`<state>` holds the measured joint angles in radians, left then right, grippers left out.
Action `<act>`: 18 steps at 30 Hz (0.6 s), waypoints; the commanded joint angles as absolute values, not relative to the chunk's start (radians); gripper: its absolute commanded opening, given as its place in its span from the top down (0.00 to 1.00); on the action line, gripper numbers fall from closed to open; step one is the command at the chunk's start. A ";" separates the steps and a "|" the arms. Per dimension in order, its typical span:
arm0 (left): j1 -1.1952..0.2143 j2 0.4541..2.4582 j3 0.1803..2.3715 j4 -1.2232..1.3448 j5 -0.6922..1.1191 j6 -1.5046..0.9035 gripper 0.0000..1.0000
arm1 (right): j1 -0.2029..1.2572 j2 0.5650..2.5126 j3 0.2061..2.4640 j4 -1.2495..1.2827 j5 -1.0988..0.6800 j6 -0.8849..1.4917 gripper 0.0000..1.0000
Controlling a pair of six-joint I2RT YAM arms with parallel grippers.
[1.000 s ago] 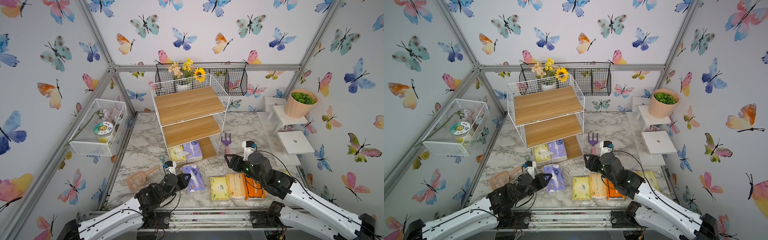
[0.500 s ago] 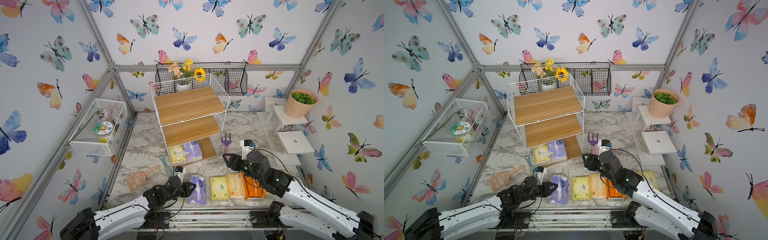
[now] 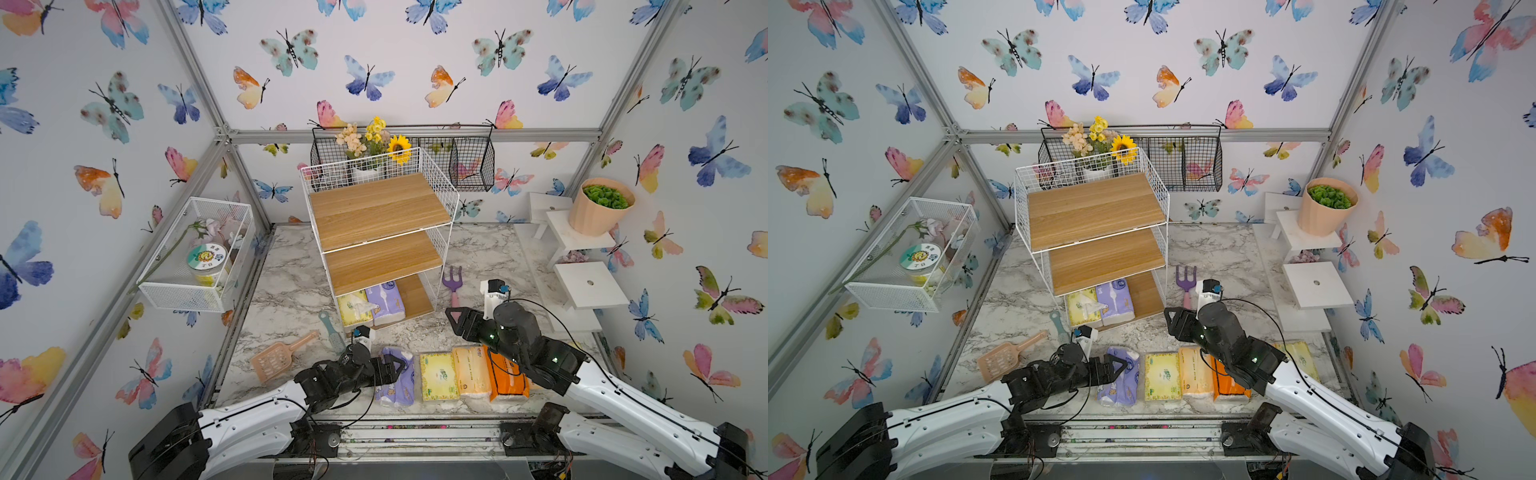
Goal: Remove the tissue boxes from the shelf
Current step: Place the box of tissues at the center of the board, then move the box of tissues to the center of the board.
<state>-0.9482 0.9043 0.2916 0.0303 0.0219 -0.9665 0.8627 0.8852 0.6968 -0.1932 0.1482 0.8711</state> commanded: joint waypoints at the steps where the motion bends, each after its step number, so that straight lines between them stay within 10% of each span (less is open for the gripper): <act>1: -0.942 0.838 0.341 -0.281 -0.149 -0.991 0.07 | 0.857 0.879 0.707 -0.171 0.133 0.874 0.38; 8: -0.943 0.794 0.352 -0.449 -0.154 -1.031 0.09 | 0.857 0.916 0.724 -0.168 0.120 0.870 0.38; 18: -0.943 0.930 0.305 -0.173 0.060 -0.968 0.50 | 0.857 0.932 0.724 -0.157 0.105 0.872 0.39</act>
<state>-0.9443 0.8909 0.2996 -0.2737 -0.0319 -0.9936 0.8627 0.9237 0.6968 -0.1734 0.1291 0.8711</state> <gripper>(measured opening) 0.542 0.613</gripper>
